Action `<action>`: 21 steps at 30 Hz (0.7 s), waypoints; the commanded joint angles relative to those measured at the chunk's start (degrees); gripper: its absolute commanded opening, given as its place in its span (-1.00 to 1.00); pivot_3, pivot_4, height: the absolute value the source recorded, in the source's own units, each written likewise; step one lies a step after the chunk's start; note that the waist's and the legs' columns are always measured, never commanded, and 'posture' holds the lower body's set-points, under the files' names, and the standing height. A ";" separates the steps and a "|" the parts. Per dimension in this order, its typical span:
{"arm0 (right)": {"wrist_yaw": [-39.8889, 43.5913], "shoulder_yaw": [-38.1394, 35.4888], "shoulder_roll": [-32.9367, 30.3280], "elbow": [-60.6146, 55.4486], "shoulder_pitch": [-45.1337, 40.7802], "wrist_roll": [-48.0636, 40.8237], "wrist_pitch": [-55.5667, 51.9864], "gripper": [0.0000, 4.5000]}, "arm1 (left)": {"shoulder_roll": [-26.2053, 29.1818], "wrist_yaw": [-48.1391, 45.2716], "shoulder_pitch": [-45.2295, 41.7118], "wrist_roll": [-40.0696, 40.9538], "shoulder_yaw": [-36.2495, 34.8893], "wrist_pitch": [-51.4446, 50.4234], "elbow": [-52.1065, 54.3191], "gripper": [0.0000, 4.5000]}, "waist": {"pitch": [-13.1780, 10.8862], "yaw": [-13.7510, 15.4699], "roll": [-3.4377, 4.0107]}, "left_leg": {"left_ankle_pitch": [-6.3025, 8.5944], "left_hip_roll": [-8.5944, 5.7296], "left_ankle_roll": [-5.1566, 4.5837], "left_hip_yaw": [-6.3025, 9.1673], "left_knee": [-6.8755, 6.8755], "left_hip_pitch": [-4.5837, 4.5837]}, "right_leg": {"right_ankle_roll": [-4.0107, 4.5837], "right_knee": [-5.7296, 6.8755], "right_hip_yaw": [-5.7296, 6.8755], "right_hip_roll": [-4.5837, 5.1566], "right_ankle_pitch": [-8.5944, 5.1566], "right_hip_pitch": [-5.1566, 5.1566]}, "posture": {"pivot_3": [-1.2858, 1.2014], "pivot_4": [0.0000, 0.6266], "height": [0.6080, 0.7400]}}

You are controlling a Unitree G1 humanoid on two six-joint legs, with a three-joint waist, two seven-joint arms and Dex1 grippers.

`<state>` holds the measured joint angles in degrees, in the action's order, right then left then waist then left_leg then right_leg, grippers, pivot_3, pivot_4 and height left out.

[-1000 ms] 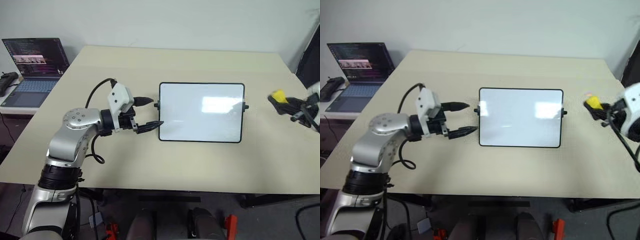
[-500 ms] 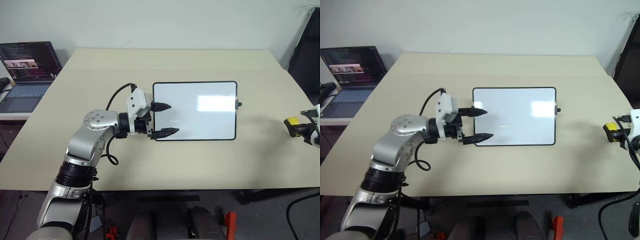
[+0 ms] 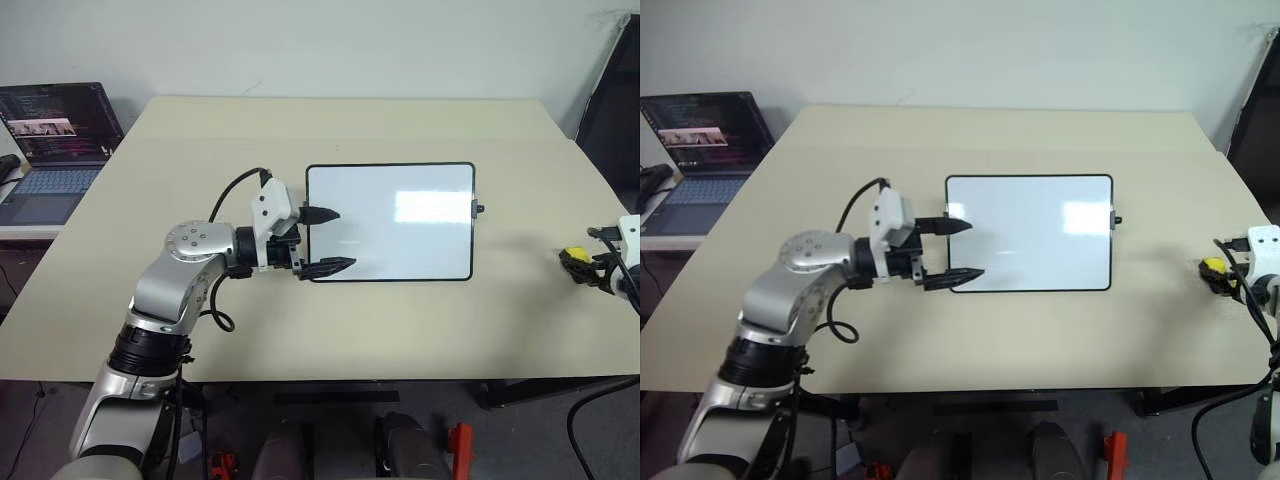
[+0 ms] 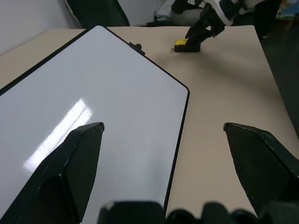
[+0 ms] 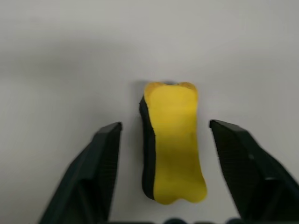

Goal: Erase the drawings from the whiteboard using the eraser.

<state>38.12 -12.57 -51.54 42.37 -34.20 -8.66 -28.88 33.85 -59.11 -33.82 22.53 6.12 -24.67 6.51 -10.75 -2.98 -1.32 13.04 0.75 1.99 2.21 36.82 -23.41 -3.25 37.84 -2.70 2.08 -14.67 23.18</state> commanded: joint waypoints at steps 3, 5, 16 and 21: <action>-1.58 -6.88 1.16 -14.95 2.38 -5.27 1.21 0.99 | -0.32 9.13 0.82 -2.31 -8.40 4.68 -3.08 1.00 | 0.00 0.04 0.02 | 0.00 0.01 0.00 0.02 0.01 0.00 | 0.00 0.03 0.01 0.00 0.00 0.00 | 0.03 -0.52 1.00; -3.49 -8.21 4.93 -19.55 4.99 -6.73 2.00 0.99 | -2.20 16.73 0.83 -4.14 -12.09 6.70 -7.41 1.00 | 0.01 -0.01 0.01 | 0.00 0.03 0.00 0.03 0.03 0.02 | 0.00 0.06 0.02 -0.01 0.00 0.00 | 0.03 -0.52 1.00; -9.75 -9.86 18.95 -20.42 10.83 -8.37 12.93 0.99 | -12.70 37.19 3.68 -15.58 -12.25 19.56 -21.06 1.00 | 0.04 1.57 -0.01 | -0.01 -0.11 0.01 0.03 0.11 -0.04 | -0.14 0.05 0.03 0.17 0.11 -0.01 | 0.03 -0.52 1.00; -10.73 -9.76 22.67 -20.17 11.69 -9.62 15.60 0.99 | -15.85 40.28 4.60 -17.74 -11.20 23.08 -24.72 1.00 | 0.04 1.40 0.00 | -0.01 -0.09 0.01 0.05 0.10 -0.02 | -0.13 0.09 0.05 0.13 0.11 -0.01 | 0.03 -0.52 1.00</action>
<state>27.47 -21.20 -28.79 23.64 -22.68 -17.10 -15.15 18.14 -20.13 -29.26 5.39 -4.90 -3.63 -18.51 -10.71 -1.58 -1.32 13.03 0.66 2.00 2.26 36.92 -23.43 -3.38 37.93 -2.65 2.21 -14.56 23.17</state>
